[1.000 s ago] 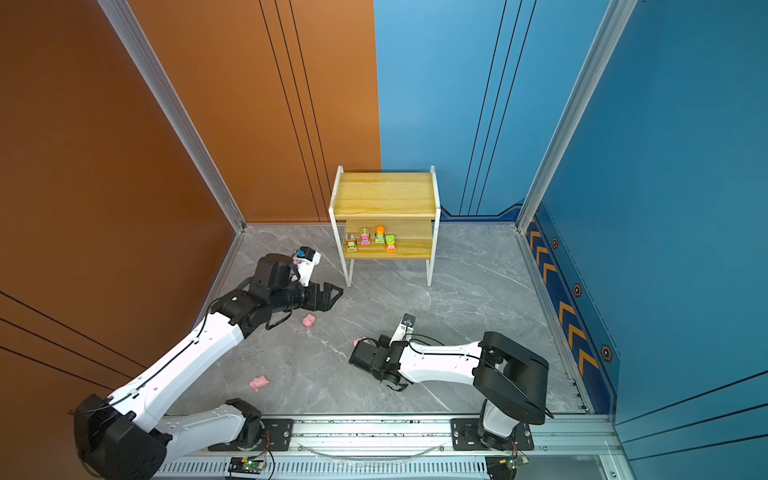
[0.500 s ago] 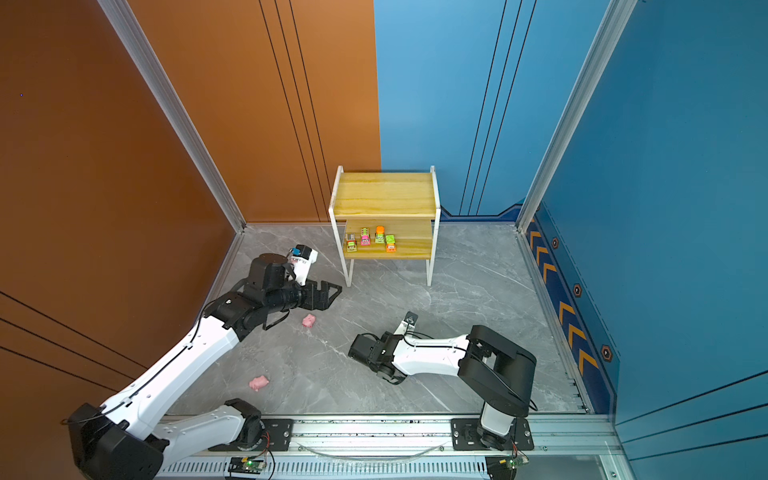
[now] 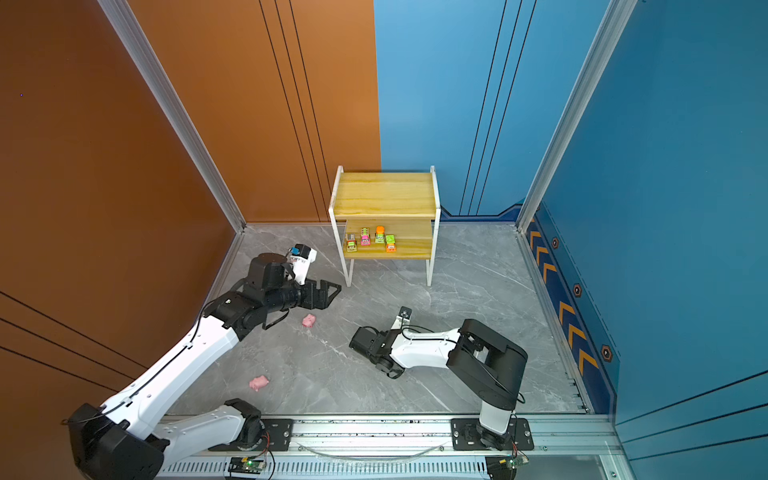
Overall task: Place and organize the plastic toys onto the shelf
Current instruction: 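Lift the pink-and-teal truck off the floor with right gripper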
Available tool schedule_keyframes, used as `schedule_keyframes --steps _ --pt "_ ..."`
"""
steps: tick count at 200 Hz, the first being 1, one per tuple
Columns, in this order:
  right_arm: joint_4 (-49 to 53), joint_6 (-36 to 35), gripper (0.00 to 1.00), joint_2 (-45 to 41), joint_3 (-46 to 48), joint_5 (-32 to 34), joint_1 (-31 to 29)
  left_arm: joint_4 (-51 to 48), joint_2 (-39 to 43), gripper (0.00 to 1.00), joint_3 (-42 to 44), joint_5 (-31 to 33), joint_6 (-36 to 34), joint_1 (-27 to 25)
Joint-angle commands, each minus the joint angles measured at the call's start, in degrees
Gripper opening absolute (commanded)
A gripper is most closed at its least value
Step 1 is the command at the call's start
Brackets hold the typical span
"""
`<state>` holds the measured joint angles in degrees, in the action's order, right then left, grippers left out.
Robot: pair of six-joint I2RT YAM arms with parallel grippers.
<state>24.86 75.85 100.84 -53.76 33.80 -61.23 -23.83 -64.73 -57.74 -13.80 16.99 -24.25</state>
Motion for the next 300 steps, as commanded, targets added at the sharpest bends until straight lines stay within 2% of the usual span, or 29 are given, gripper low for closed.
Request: schedule_keyframes --steps 1,27,68,111,138,151,189,239,272,300 --pt "-3.62 -12.1 0.33 -0.02 -0.56 -1.64 0.93 0.28 -0.4 0.93 0.87 -0.86 0.3 0.87" --pt "-8.79 -25.04 0.33 -0.77 0.18 -2.63 1.33 0.35 -0.66 0.93 0.83 -1.11 0.32 1.05" --pt "-19.7 -45.77 0.37 -1.42 2.13 -8.21 3.46 0.98 -0.86 0.93 1.13 -1.84 0.32 1.22" --pt "-29.8 -54.07 0.32 -1.34 5.43 -14.88 8.57 1.28 -0.91 0.93 1.49 -1.4 -0.01 1.31" --pt "-33.46 -58.91 0.34 -2.47 6.79 -16.19 9.42 1.48 -1.32 0.93 1.43 -1.5 -0.03 1.4" --pt "-34.32 -59.92 0.37 -3.87 7.51 -16.05 9.66 1.6 -1.58 0.93 1.48 -1.84 0.06 1.52" --pt "-38.96 -59.3 0.53 -11.75 12.93 -15.02 8.7 1.85 -1.67 0.93 1.5 -1.92 0.14 1.66" --pt "-45.24 -54.7 0.65 -18.94 21.54 -9.46 3.66 1.95 -1.29 0.93 1.65 -2.01 0.06 1.59" --pt "-53.82 -53.67 0.69 -20.76 28.37 -5.5 0.66 1.95 -0.25 0.93 1.84 -1.4 -0.12 1.49" --pt "-58.82 -53.57 0.68 -20.65 32.0 -4.45 0.57 1.96 0.22 0.93 2.01 -1.24 -0.29 0.71"
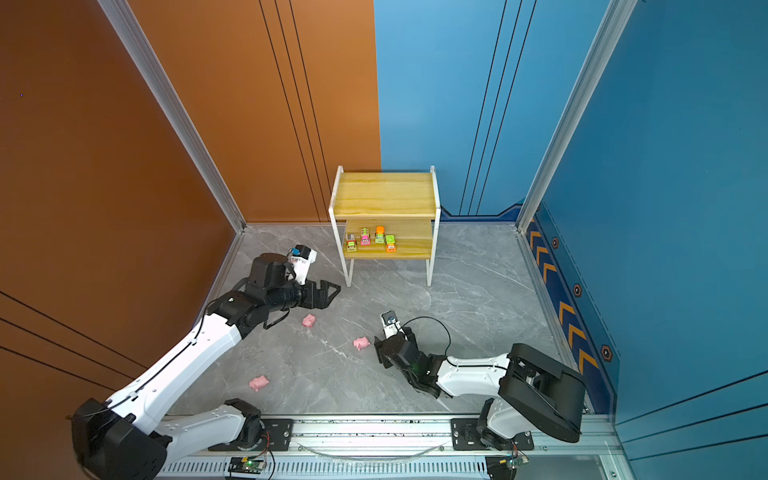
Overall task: Place and organize the plastic toys onto the shelf
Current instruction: 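Lift the pink-and-teal truck off the floor with right gripper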
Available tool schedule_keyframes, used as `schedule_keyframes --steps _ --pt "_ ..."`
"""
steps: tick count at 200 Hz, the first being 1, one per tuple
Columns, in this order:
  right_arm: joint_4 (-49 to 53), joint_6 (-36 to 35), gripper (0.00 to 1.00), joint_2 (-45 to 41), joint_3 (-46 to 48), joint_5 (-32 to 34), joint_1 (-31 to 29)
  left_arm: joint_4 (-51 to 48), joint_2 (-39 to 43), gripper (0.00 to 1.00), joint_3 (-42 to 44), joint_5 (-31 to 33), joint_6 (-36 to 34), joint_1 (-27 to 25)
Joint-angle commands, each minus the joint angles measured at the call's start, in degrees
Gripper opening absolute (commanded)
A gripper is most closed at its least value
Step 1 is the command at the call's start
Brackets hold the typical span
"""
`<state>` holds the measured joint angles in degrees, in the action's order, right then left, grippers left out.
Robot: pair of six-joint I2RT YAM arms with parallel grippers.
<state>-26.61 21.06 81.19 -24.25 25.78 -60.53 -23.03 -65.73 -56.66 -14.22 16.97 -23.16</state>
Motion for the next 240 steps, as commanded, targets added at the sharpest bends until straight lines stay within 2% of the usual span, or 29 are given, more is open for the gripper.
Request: schedule_keyframes --steps 1,37,138,240 --pt "-7.46 1.2 0.68 -1.02 2.65 3.58 -0.12 1.14 1.22 0.93 0.94 -0.86 -0.27 -0.43" --pt "-10.11 0.84 0.63 0.19 3.42 2.14 1.23 1.19 1.56 0.93 0.93 -0.87 -0.27 -0.81" --pt "-12.99 1.13 0.6 6.35 2.31 -5.09 5.23 1.14 1.58 0.93 1.11 -0.63 -0.45 -1.42" --pt "-15.18 0.61 0.42 11.8 0.54 -7.05 6.22 1.17 1.14 0.93 0.92 -0.92 -0.49 -1.36"
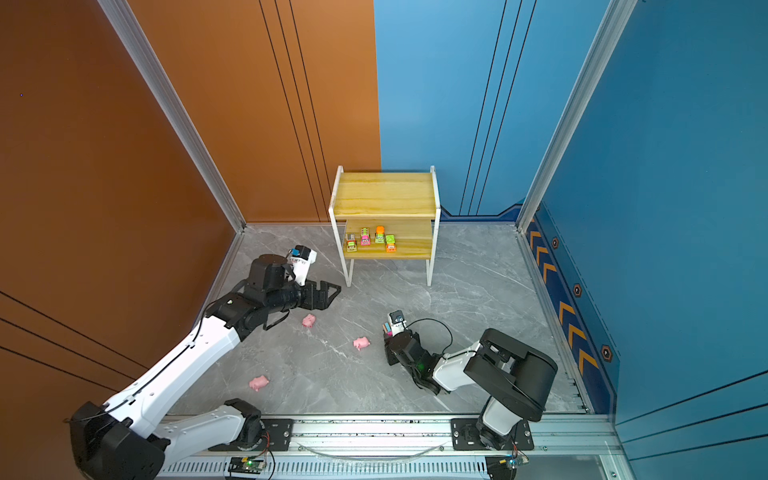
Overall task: Place and organize the plastic toys onto the shelf
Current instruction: 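Lift the pink-and-teal truck off the floor with right gripper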
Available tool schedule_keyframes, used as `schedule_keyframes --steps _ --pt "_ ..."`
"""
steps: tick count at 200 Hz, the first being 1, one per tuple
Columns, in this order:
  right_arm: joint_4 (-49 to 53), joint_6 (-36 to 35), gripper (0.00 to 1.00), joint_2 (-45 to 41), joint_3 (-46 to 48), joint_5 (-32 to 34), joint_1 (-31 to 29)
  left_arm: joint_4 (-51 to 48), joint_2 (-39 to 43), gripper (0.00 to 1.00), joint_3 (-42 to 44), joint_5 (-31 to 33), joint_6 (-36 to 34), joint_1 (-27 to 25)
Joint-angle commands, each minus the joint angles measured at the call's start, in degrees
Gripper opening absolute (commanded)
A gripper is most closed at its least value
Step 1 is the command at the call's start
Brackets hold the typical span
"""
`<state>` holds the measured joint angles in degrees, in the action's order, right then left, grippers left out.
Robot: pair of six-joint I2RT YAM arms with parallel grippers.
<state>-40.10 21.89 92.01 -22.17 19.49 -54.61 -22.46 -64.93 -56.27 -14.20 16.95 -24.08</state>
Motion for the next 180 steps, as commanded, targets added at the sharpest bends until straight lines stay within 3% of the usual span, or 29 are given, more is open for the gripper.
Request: schedule_keyframes --steps 1,63,145,180 --pt "-1.67 -0.24 0.42 0.98 -1.59 -0.76 0.34 0.59 0.33 0.93 0.54 -0.98 -0.49 -0.45" --pt "-1.03 -0.42 0.33 3.12 -3.48 -2.17 0.69 0.57 0.23 0.93 0.48 -1.17 -0.45 -0.35" --pt "0.15 -0.78 0.35 3.85 -3.98 -2.0 0.88 0.66 -0.1 0.93 0.48 -1.35 -0.29 -0.2" --pt "1.05 -1.14 0.31 4.12 -4.8 -1.93 0.82 0.66 -0.2 0.93 0.52 -1.39 -0.34 -0.25"
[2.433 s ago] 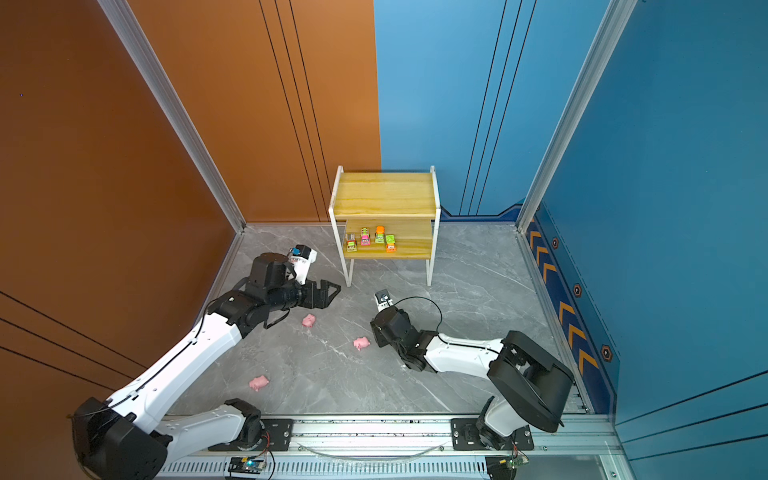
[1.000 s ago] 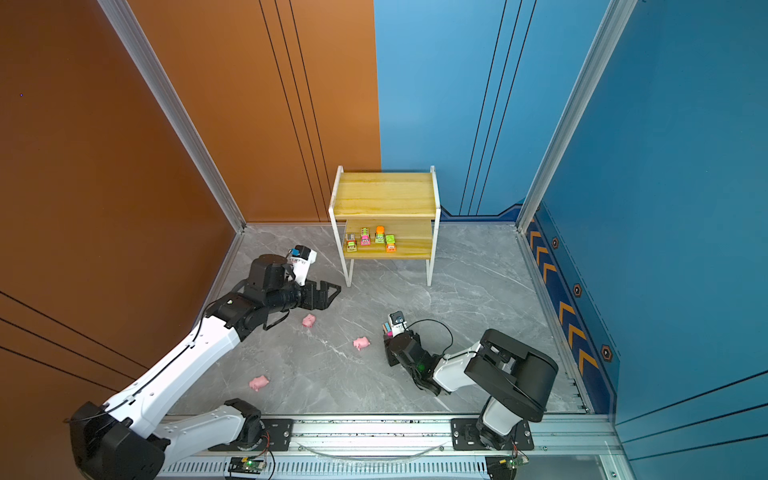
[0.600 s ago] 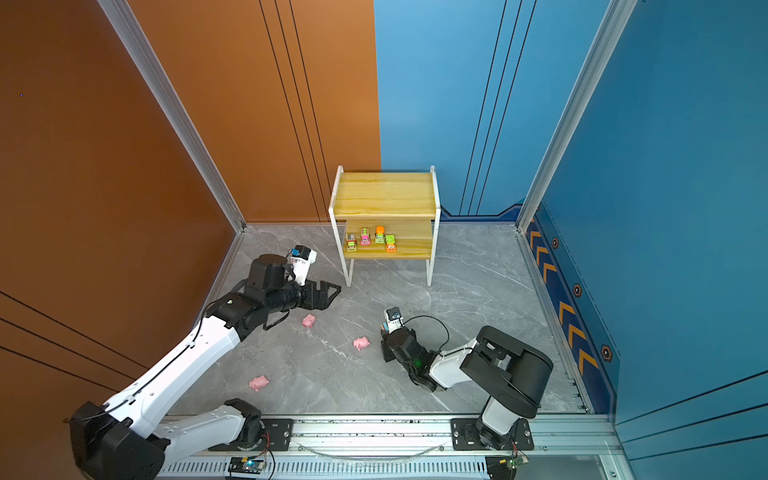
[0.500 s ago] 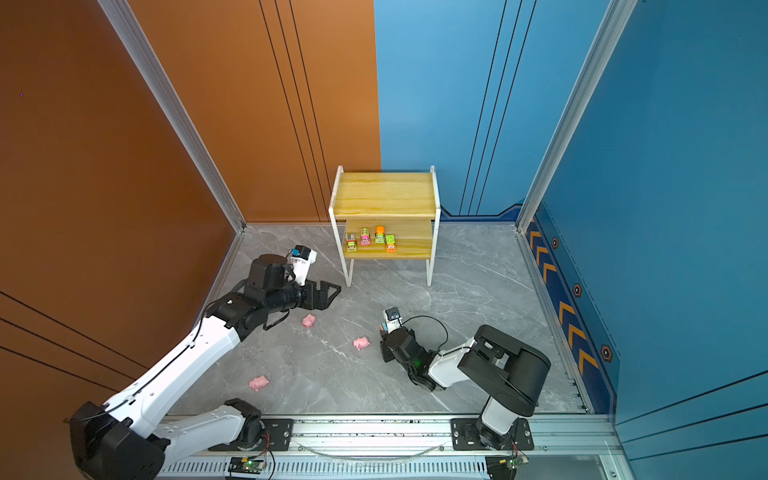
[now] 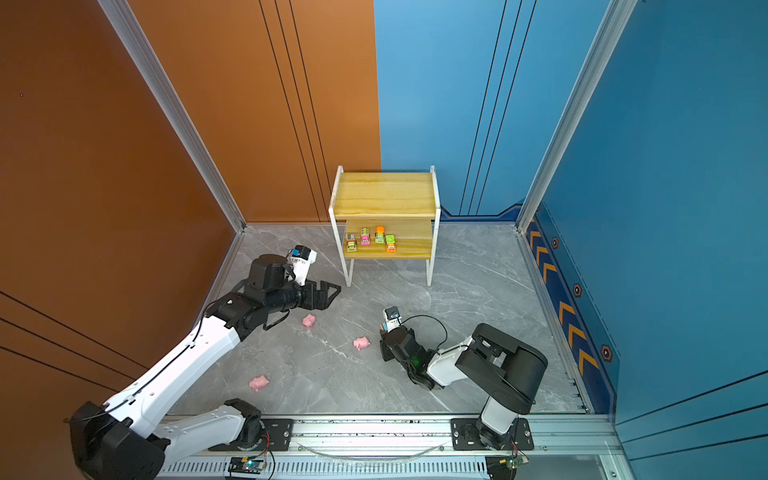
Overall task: Place and organize the plastic toys onto the shelf
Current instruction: 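Lift the pink-and-teal truck off the floor with right gripper, then carry the pink-and-teal truck with right gripper onto the shelf's lower tier beside the trucks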
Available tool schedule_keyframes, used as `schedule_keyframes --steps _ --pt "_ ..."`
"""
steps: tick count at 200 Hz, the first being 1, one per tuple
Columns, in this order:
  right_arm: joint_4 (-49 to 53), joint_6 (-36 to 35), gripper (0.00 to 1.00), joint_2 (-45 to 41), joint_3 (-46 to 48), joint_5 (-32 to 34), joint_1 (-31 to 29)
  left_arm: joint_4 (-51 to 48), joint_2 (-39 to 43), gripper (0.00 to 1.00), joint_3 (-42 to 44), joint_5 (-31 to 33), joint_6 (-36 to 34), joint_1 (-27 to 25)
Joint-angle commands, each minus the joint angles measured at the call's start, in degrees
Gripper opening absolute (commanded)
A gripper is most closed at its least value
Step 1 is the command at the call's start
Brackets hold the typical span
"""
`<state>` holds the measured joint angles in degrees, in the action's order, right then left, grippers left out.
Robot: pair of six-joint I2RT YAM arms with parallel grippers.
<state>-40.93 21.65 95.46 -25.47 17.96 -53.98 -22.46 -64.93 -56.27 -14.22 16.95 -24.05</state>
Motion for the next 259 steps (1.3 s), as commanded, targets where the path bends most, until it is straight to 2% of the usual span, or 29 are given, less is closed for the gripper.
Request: schedule_keyframes --steps 1,51,99,136,178,249,259 --pt "1.89 -0.91 0.31 0.64 -1.51 -0.39 0.14 0.66 -0.2 0.93 0.52 -1.4 -0.34 -0.28" --pt "7.75 -1.92 0.22 -4.85 -3.04 0.36 -0.34 0.75 -0.11 0.93 0.5 -1.58 -0.16 -0.27" --pt "21.12 -4.45 0.21 -16.89 -6.82 5.13 -0.79 0.96 0.84 0.93 0.55 -2.12 0.1 -0.54" --pt "28.79 -6.55 0.21 -20.95 -12.47 8.17 1.69 1.36 1.79 0.93 0.72 -2.72 0.53 -1.03" --pt "32.03 -9.55 0.21 -18.48 -19.52 7.96 7.52 1.32 2.44 0.93 0.73 -2.87 0.36 -1.63" --pt "30.31 -12.81 0.21 -9.82 -28.3 7.4 13.37 1.98 1.96 0.93 1.08 -4.07 1.01 -1.92" --pt "30.12 -12.81 0.21 -9.01 -29.36 7.32 15.7 2.06 1.74 0.93 1.07 -4.21 1.11 -2.02"
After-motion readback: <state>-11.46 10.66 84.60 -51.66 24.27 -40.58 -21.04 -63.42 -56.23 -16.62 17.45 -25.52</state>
